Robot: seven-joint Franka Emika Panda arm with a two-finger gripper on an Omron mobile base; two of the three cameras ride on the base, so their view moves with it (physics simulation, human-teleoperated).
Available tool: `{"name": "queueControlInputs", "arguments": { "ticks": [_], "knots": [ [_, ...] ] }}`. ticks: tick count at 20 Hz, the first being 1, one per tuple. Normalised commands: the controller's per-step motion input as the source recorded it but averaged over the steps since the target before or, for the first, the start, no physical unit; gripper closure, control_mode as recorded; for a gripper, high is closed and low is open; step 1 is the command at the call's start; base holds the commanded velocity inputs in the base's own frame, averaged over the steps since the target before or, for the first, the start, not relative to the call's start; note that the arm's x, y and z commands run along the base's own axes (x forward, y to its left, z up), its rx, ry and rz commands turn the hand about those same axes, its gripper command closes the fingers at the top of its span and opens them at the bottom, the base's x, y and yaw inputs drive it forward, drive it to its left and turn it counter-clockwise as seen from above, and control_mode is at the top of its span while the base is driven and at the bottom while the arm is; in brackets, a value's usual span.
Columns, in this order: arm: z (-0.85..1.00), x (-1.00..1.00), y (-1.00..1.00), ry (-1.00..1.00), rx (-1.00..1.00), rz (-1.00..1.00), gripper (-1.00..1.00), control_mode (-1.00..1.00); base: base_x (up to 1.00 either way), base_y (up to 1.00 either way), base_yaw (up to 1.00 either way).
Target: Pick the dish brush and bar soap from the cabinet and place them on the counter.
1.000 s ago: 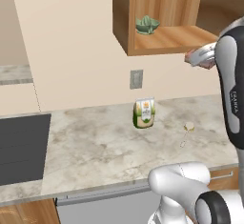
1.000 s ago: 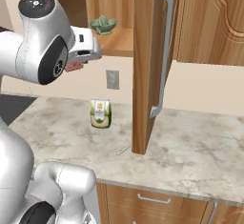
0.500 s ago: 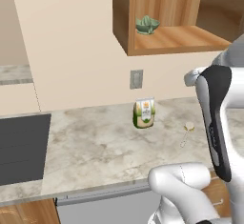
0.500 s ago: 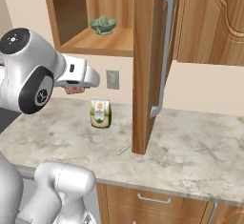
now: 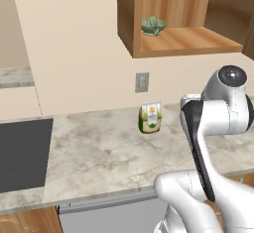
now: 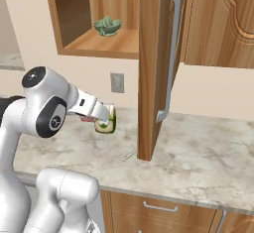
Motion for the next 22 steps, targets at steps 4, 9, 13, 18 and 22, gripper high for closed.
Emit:
{"name": "queueControlInputs", "arguments": {
  "ticks": [4, 9, 13, 18, 22],
  "knots": [
    [-0.94, 0.42, -0.18, -0.04, 0.14, -0.23, 1.00, -1.00, 0.00, 0.00, 0.00],
    [-0.87, 0.51, 0.00, -0.01, 0.22, -0.19, 1.00, -1.00, 0.00, 0.00, 0.00],
    [-0.93, 0.31, 0.00, -0.05, 0.13, -0.12, 1.00, -1.00, 0.00, 0.00, 0.00],
    [-0.96, 0.34, 0.00, -0.03, 0.01, -0.11, 1.00, -1.00, 0.00, 0.00, 0.00],
    [-0.90, 0.37, 0.03, 0.12, 0.06, -0.03, 1.00, -1.00, 0.00, 0.00, 0.00]
  ]
}}
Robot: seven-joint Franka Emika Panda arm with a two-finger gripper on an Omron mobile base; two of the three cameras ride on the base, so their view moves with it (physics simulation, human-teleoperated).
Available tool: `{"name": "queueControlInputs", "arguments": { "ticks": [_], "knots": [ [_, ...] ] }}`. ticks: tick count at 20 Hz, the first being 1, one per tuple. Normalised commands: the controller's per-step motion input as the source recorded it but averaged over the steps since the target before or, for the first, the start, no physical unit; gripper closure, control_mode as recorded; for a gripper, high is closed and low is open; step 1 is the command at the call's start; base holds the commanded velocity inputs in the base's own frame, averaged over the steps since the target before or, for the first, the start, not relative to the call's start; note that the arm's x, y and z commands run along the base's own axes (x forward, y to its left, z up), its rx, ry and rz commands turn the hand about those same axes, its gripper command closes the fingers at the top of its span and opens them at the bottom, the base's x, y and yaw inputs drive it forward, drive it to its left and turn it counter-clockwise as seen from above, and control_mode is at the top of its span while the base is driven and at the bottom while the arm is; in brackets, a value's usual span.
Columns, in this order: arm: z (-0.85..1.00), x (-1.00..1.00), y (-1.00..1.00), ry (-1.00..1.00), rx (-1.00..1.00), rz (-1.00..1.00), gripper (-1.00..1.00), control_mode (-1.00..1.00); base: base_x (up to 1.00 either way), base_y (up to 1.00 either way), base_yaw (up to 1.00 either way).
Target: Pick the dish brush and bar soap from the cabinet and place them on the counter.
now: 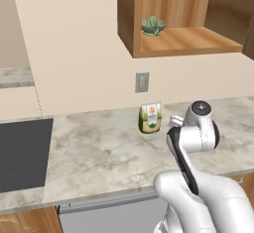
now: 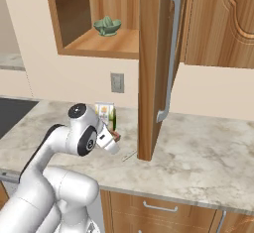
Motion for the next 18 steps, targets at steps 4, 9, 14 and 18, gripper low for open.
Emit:
{"name": "queueControlInputs", "arguments": {
  "ticks": [4, 9, 14, 18],
  "knots": [
    [-0.97, 0.31, 0.05, 0.16, 0.02, -0.03, 1.00, -1.00, 0.00, 0.00, 0.00],
    [-0.85, 0.28, 0.01, 0.07, 0.00, -0.03, 1.00, -1.00, 0.00, 0.00, 0.00],
    [-0.75, 0.28, 0.02, 0.00, -0.07, -0.04, 1.00, -1.00, 0.00, 0.00, 0.00],
    [-0.70, 0.36, 0.00, 0.10, -0.04, -0.04, 1.00, -1.00, 0.00, 0.00, 0.00]
  ]
}}
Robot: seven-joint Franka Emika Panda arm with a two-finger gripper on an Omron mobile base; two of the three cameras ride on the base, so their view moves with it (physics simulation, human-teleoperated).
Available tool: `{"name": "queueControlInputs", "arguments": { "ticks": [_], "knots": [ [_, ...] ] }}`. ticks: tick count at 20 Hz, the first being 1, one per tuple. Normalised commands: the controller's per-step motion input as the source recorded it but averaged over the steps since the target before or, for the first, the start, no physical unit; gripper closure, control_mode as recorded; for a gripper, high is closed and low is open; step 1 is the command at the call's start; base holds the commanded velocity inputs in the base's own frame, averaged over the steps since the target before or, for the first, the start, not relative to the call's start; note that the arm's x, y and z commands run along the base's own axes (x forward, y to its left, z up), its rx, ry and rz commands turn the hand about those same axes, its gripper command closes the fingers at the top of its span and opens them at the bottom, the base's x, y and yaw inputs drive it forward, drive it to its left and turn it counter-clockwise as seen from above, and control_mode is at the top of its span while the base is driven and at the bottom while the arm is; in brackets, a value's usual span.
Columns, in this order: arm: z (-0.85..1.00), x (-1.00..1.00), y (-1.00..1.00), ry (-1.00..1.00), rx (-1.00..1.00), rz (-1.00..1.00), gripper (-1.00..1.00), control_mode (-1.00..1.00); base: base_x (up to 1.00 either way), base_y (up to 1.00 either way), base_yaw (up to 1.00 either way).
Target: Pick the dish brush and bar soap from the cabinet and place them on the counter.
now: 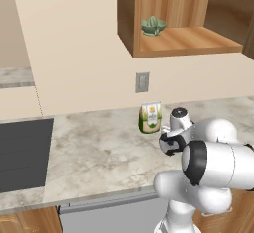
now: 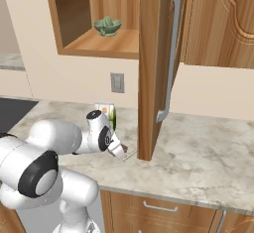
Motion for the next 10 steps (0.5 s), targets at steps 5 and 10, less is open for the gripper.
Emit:
{"name": "queueControlInputs", "arguments": {
  "ticks": [5, 10],
  "knots": [
    [-0.31, 0.30, 0.04, 0.13, -0.01, 0.00, 1.00, -1.00, 0.00, 0.00, 0.00],
    [-0.14, 0.12, 0.11, 0.14, 0.00, 0.00, -1.00, -1.00, 0.00, 0.00, 0.00]
  ]
}}
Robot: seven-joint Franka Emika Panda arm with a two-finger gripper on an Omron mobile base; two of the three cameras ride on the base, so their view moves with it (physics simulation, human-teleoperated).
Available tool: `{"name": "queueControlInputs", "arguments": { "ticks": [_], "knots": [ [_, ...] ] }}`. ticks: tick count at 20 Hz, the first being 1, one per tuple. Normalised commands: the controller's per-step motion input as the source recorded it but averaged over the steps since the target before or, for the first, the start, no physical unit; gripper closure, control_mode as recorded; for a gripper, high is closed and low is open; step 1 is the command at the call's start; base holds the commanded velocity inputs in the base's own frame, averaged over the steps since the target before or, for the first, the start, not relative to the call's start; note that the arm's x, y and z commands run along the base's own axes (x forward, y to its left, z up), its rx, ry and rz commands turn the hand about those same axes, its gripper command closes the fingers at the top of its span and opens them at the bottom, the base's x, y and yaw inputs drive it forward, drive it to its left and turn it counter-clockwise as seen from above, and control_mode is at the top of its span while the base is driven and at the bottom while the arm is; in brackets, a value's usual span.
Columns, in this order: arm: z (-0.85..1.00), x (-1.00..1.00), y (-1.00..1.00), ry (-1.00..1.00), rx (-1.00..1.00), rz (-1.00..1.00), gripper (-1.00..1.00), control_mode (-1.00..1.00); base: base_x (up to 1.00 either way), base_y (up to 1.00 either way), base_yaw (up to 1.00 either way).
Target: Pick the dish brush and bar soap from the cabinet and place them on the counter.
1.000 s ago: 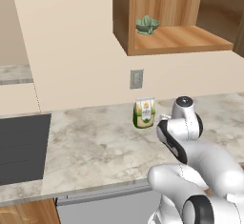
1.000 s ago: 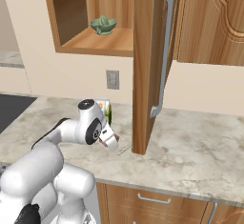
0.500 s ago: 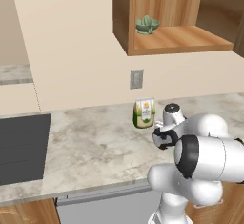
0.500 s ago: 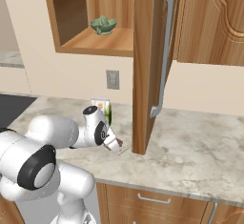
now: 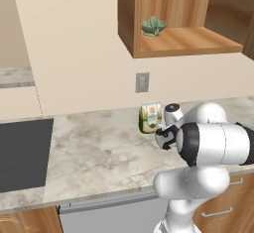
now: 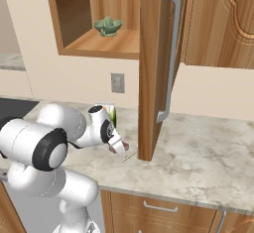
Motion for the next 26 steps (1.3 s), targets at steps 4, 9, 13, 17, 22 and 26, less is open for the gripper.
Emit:
{"name": "queueControlInputs", "arguments": {
  "ticks": [4, 9, 13, 17, 22, 26],
  "knots": [
    [-0.07, -0.01, 0.02, 0.06, 0.00, 0.00, -1.00, -1.00, 0.00, 0.00, 0.00],
    [0.03, -0.09, 0.00, 0.02, 0.00, -0.06, -1.00, -1.00, 0.00, 0.00, 0.00],
    [0.27, -0.29, 0.00, 0.00, 0.00, -0.02, -1.00, -1.00, 0.00, 0.00, 0.00],
    [0.68, -0.33, 0.00, 0.01, 0.00, 0.00, -1.00, -1.00, 0.00, 0.00, 0.00],
    [0.77, -0.48, 0.12, 0.00, -0.05, 0.05, -1.00, -1.00, 0.00, 0.00, 0.00],
    [0.62, -0.55, 0.33, -0.03, -0.03, 0.20, -1.00, -1.00, 0.00, 0.00, 0.00]
  ]
}}
